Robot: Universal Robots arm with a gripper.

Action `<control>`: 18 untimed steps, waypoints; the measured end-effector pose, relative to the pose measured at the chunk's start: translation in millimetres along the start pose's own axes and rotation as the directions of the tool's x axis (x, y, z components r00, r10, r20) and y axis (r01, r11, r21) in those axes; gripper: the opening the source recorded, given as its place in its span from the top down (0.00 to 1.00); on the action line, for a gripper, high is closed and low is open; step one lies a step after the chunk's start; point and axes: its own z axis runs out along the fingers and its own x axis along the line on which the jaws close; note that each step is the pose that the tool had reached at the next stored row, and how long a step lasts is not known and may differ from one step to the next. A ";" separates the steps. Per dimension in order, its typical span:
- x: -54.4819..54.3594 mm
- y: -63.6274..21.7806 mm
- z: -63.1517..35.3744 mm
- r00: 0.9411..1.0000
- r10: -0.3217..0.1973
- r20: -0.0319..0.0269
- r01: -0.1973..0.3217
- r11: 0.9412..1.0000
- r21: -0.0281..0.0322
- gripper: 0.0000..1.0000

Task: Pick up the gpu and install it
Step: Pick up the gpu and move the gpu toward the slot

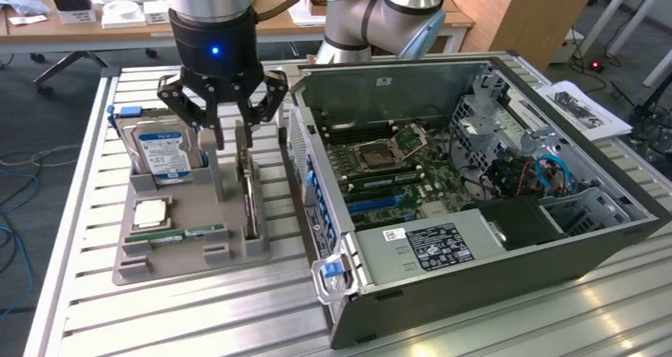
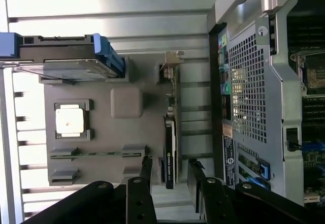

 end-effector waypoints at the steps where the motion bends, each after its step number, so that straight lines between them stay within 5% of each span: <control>1: 0.1 -0.1 1.7 1.000 0.000 0.000 0.000 1.000 0.000 0.58; 18: 0.6 -1.3 26.7 1.000 0.000 0.000 0.000 1.000 0.000 0.58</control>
